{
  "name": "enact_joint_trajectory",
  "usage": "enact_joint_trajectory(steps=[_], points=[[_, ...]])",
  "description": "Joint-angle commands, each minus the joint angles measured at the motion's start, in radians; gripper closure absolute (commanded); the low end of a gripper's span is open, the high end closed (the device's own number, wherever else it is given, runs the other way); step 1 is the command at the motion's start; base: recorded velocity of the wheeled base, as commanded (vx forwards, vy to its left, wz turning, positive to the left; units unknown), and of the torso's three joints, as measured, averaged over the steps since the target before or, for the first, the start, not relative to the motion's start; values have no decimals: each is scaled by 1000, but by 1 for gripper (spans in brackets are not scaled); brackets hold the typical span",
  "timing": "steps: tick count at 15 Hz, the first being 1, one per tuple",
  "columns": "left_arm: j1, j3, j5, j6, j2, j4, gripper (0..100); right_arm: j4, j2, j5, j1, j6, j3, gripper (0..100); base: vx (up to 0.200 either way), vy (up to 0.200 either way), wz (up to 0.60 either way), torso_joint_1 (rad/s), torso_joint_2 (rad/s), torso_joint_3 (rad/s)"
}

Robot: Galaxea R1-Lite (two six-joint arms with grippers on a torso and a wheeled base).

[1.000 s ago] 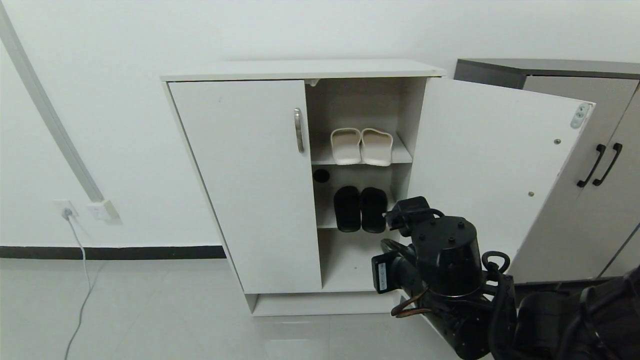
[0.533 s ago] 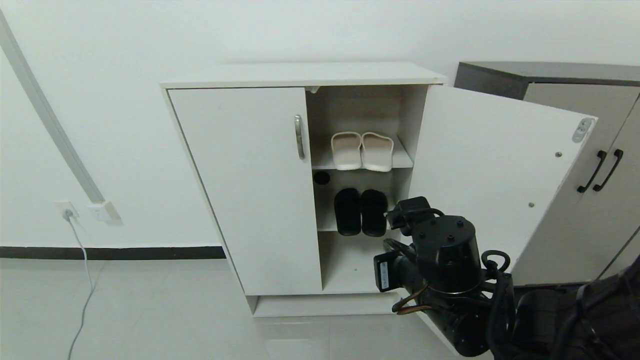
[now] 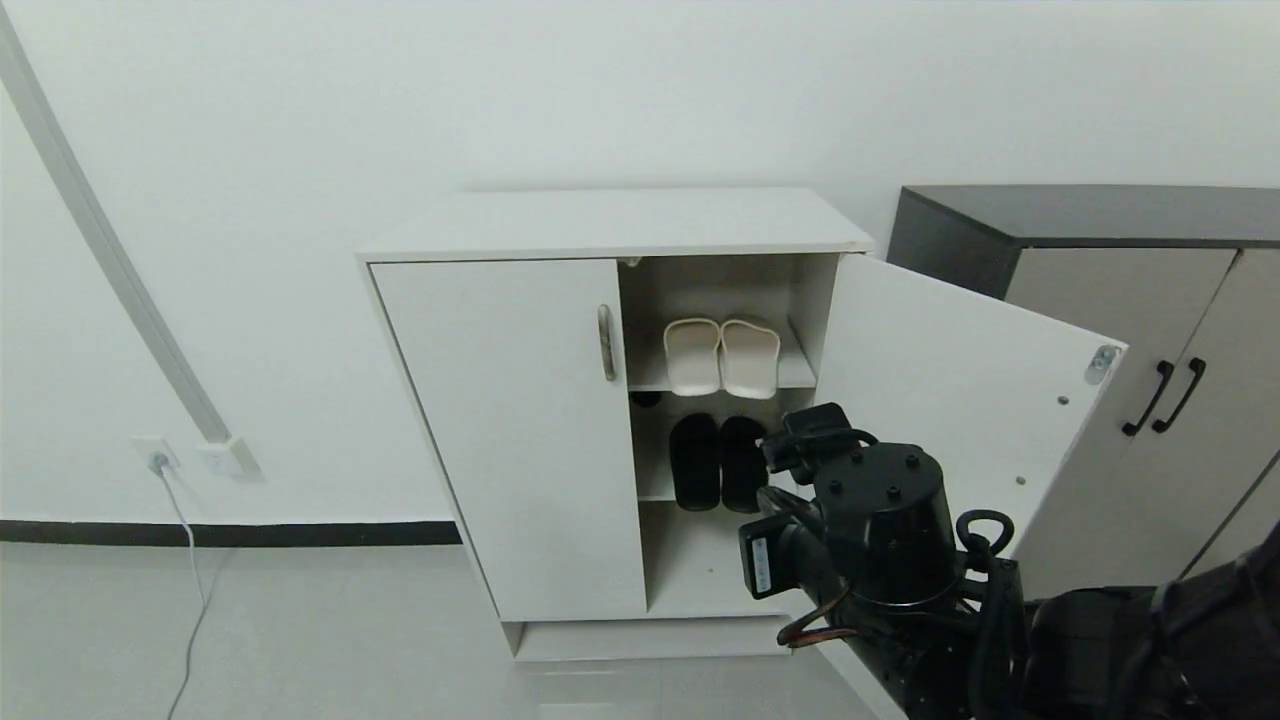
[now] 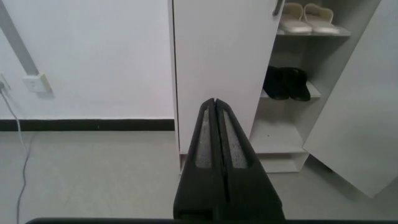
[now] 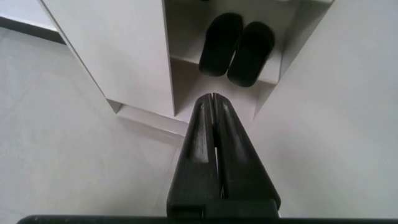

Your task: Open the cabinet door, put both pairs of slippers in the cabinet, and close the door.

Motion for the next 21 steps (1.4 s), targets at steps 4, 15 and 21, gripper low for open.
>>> enact_joint_trajectory(steps=[4,15,21], points=[[1,0,1,-1,1,-1,100,0,3,0,0,0,0,100,0,0,0,152,-480,-326],[1,0,1,-1,1,-1,100,-2,3,0,0,0,5,100,0,0,0,200,-512,-318],[1,0,1,-1,1,-1,100,-2,0,0,0,0,9,100,0,0,0,259,-583,-330]])
